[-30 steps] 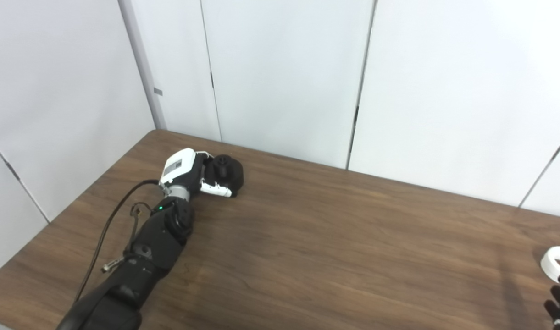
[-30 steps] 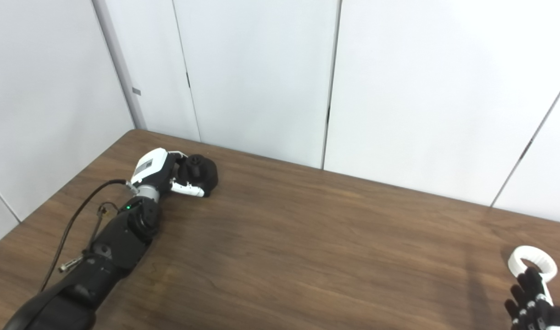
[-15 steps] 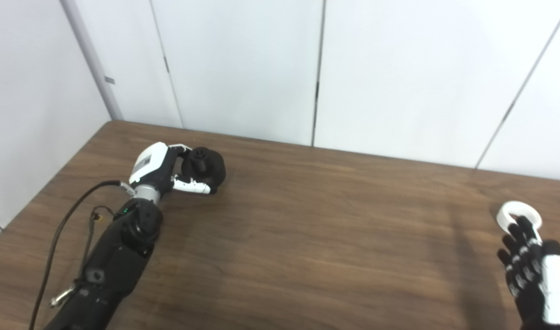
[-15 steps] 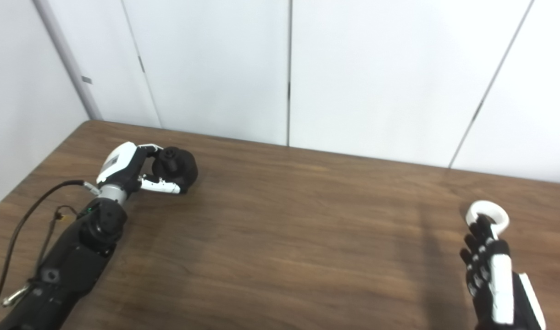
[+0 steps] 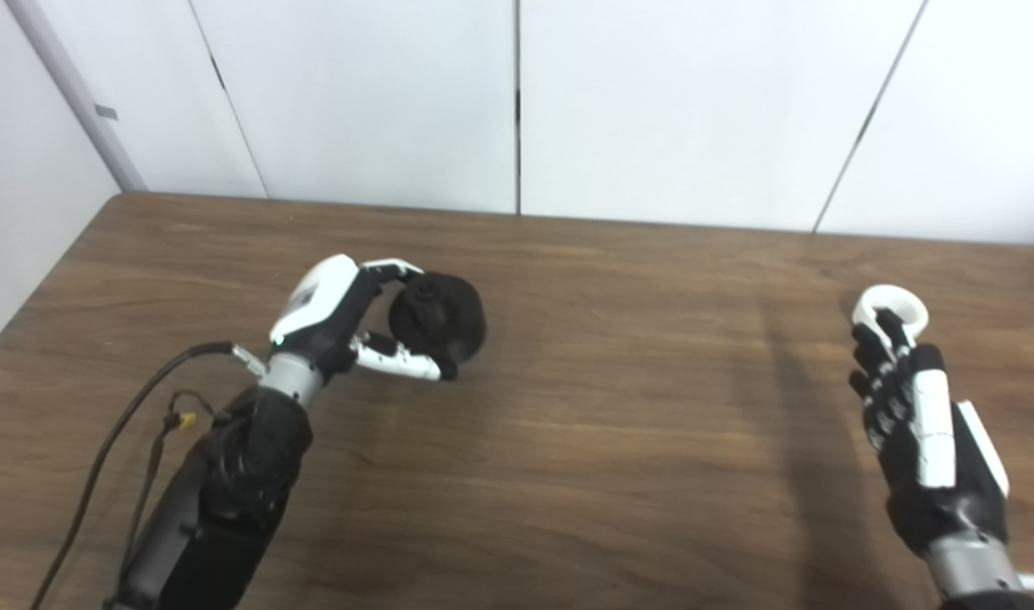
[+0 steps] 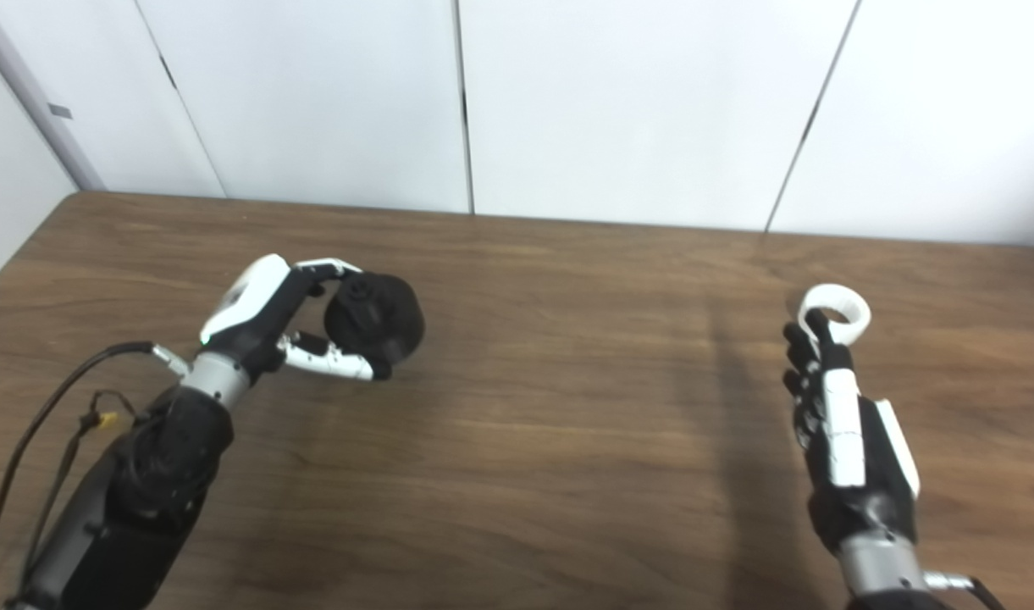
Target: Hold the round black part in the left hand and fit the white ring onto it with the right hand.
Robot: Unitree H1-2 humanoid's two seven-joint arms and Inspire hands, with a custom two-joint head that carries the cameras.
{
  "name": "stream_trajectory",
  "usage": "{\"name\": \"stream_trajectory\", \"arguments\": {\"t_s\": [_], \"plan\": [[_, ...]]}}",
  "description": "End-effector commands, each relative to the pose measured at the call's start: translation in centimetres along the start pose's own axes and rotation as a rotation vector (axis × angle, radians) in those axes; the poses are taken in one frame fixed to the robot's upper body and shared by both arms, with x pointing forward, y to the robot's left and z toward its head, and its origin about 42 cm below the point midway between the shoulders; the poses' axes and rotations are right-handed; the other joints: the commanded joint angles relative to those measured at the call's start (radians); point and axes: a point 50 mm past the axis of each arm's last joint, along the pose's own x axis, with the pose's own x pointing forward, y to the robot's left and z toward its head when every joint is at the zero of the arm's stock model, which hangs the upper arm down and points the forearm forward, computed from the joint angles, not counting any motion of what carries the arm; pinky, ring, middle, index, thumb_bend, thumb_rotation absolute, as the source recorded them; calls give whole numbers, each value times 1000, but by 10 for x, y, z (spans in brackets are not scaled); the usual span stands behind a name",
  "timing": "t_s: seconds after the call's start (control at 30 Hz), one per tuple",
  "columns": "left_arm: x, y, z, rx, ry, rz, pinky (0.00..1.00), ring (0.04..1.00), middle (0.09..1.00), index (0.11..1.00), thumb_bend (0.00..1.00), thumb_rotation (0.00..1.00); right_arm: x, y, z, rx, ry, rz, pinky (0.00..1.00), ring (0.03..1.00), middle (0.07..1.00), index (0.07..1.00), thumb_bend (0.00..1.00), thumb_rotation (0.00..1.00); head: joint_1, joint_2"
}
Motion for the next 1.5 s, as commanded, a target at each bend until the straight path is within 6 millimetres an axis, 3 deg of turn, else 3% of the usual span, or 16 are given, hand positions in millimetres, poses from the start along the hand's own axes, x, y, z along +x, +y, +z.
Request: {"name": "stream_trajectory", "arguments": {"t_s": [0.0,0.17,0.4,0.73,1.03,1.47], "plan": [[-1,9,22,16,-72,39,830,885,794,482,519,59,-27,4,-9,21,36,-20,1000,965,947,973,515,1000,-6,4],[-17,-11,40,13,-134,-18,819,876,787,483,519,59,-27,10,-7,31,38,-24,1000,941,934,963,537,1000,-30,18],[-40,-45,54,35,-224,-92,992,853,765,482,520,55,-25,15,-7,50,32,-21,1000,946,935,965,561,1000,-60,31],[-72,-85,61,35,-281,-206,982,862,764,481,522,57,-24,19,-6,56,40,-28,1000,953,936,959,583,1000,-95,38],[-89,-104,63,18,-314,-299,995,881,785,482,518,61,-23,24,-4,49,45,-16,1000,976,946,969,572,1000,-114,45],[-90,-108,58,4,-315,-328,986,883,781,482,518,60,-24,26,-3,51,57,-21,1000,982,931,956,598,1000,-152,47]]}}
